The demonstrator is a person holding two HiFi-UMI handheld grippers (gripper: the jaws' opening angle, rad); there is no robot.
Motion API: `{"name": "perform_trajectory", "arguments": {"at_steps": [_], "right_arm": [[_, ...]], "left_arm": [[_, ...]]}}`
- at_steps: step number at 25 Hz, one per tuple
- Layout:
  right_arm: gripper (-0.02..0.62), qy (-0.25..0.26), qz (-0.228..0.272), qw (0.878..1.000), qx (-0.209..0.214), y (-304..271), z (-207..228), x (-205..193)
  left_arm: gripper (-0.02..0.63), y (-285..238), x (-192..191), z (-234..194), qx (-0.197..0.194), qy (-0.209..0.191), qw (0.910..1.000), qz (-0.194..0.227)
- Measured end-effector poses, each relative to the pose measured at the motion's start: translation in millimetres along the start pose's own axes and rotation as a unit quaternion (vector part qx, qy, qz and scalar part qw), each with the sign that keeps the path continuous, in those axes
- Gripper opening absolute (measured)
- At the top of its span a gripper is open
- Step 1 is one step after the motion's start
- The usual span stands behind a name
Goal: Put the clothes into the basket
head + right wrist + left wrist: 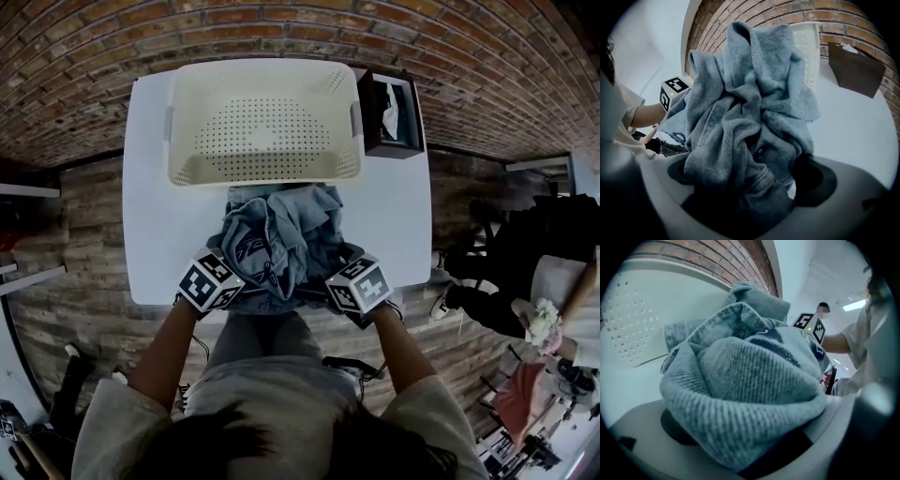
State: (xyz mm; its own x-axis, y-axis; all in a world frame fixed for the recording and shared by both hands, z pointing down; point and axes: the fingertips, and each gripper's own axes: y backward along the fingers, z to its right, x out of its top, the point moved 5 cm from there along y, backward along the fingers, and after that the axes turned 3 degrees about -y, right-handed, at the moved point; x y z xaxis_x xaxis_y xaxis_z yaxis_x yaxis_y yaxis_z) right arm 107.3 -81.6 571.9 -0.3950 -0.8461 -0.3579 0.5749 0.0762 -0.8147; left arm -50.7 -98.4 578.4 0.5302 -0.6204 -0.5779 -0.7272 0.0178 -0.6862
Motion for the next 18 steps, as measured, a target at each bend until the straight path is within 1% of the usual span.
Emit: {"name": "perform_trajectory", "arguments": {"at_steps": [2,5,7,10,13,18], "right_arm": [[0.576,0.012,0.007,1.0,0.015,-1.2,-4.2,3.3],[0.531,0.028,0.027,0.998,0.042,-3.6,-11.5,7.4],[0.512,0.039,0.034,0.998,0.048,-4.0,-15.4,7.5],[0.459,0.073,0.047,0.995,0.043,-0.4,-24.4,10.2],[0.375,0.106,0.077,0.991,0.035,4.5,-35.3,13.1],[0.335,0.145,0.112,0.983,0.02,15.4,-51.6,14.9]], "left_arm": [[0.543,0.2,2.9,1.7,-0.018,-0.006,0.9998,0.009],[0.501,0.4,6.6,3.9,-0.04,-0.017,0.9989,0.018],[0.486,0.6,6.6,6.2,-0.05,-0.023,0.9982,0.023],[0.458,2.3,7.7,10.2,-0.06,-0.031,0.9971,0.035],[0.426,7.4,10.0,15.0,-0.058,-0.032,0.9957,0.065],[0.387,21.3,11.0,30.3,-0.042,-0.041,0.9934,0.099]]}}
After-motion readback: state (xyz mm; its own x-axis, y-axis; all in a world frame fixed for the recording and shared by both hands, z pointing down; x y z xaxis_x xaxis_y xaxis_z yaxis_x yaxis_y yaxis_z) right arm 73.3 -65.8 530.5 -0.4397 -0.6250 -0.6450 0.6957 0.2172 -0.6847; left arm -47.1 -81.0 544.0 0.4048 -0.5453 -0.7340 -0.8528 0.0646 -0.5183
